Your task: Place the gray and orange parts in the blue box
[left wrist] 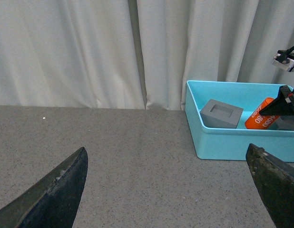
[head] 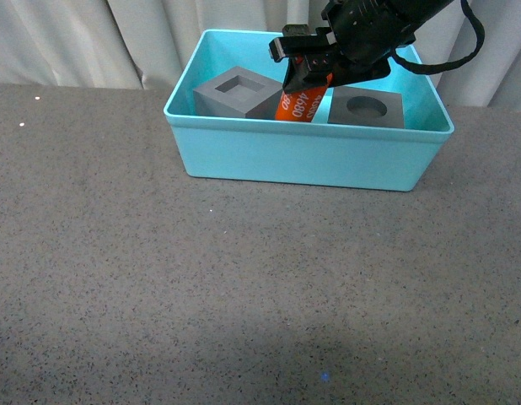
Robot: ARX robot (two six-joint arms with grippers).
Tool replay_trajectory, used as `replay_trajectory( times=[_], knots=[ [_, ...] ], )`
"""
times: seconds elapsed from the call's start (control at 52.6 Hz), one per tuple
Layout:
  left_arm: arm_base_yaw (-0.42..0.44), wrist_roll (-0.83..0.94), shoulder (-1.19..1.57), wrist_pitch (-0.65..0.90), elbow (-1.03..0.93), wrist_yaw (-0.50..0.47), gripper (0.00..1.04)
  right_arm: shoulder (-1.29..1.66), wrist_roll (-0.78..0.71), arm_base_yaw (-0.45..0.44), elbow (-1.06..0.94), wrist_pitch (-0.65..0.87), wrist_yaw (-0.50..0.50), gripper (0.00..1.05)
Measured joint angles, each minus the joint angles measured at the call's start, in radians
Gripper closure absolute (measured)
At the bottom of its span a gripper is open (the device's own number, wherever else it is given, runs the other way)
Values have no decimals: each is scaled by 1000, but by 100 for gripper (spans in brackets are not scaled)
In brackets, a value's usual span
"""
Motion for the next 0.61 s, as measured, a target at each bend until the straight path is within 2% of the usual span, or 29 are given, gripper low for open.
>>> replay_trajectory(
  times=[0.609],
  knots=[
    [0,0,0,0,0,0,7,127,-16,16,137,-91,20,59]
  ],
)
